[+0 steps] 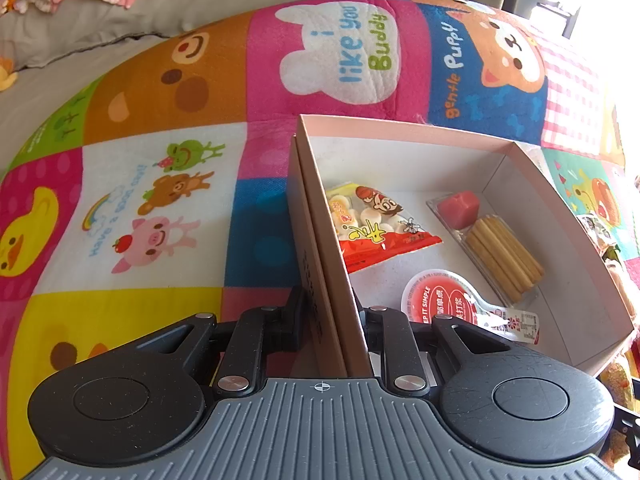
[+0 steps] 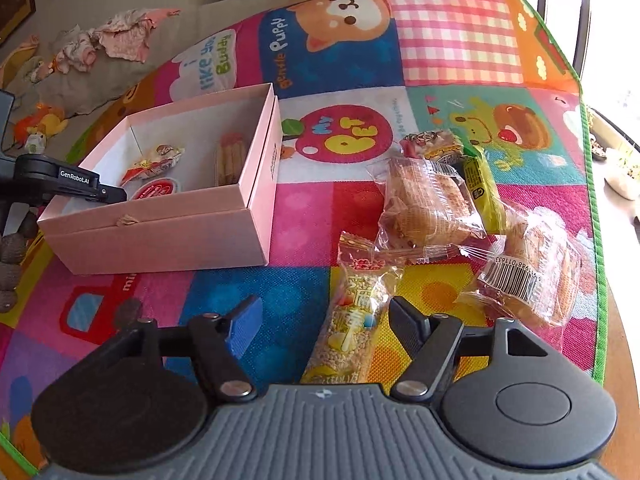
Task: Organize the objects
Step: 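Carry the rice-cracker bar into the pink box and open the right tool, then move the right tool to the bun in clear wrapper, then grasp the wrapped bun with the right tool and lift it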
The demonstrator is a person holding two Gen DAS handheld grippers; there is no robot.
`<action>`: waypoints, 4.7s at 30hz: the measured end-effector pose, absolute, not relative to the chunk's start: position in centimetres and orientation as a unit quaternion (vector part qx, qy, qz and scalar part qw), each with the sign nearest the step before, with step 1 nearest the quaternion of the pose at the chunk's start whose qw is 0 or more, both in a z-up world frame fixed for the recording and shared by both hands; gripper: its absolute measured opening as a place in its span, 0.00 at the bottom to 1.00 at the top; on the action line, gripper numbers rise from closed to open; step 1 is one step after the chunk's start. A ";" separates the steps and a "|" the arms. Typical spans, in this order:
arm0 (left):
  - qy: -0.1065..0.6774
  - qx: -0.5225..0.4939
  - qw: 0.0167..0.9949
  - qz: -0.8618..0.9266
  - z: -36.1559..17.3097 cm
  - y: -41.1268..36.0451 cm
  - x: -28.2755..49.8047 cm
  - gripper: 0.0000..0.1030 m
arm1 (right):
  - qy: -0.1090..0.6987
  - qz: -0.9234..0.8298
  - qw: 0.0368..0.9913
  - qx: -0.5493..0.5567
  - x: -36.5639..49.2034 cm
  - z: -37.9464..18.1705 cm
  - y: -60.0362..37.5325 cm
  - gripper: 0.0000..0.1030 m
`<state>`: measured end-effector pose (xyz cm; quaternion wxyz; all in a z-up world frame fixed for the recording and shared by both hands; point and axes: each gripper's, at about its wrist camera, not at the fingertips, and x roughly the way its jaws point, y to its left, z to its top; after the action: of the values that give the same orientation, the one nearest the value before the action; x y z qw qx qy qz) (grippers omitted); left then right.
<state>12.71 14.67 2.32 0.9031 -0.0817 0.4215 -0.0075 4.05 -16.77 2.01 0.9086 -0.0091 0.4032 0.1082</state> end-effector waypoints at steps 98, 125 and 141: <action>0.416 -0.082 0.906 -0.015 2.2 14.9 12.4 0.22 | 0.394 0.112 0.912 0.015 8.7 3.2 -20.7 0.58; 0.416 -0.082 0.905 -0.016 2.2 14.9 12.5 0.22 | 0.427 0.101 0.898 0.034 -0.2 2.2 -18.6 0.80; 0.417 -0.081 0.905 -0.017 2.3 14.8 12.5 0.22 | 0.393 0.084 0.916 0.003 0.9 2.9 -18.1 0.87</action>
<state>12.52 14.82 2.26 0.9052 -0.0811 0.4169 -0.0166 0.85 -18.13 2.95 0.9156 0.0033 0.3931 0.0840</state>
